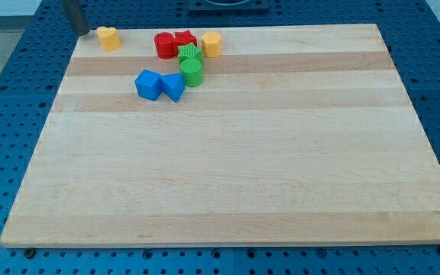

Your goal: Slightly push yellow heart towards down

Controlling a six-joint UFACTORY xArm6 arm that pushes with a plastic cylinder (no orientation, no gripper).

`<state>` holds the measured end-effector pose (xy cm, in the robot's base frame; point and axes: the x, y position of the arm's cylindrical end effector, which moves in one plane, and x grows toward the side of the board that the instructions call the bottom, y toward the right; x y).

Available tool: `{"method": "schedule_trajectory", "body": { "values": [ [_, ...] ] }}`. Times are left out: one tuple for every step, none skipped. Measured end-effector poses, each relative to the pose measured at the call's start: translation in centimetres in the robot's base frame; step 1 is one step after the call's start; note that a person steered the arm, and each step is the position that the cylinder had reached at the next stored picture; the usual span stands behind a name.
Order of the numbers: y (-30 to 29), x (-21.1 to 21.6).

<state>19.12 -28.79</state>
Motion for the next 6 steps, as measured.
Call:
{"method": "schedule_trajectory", "body": {
  "values": [
    [0.5, 0.0],
    [0.6, 0.0],
    [1.6, 0.2],
    [2.6, 0.2],
    [3.4, 0.3],
    [3.5, 0.6]
  ]
}}
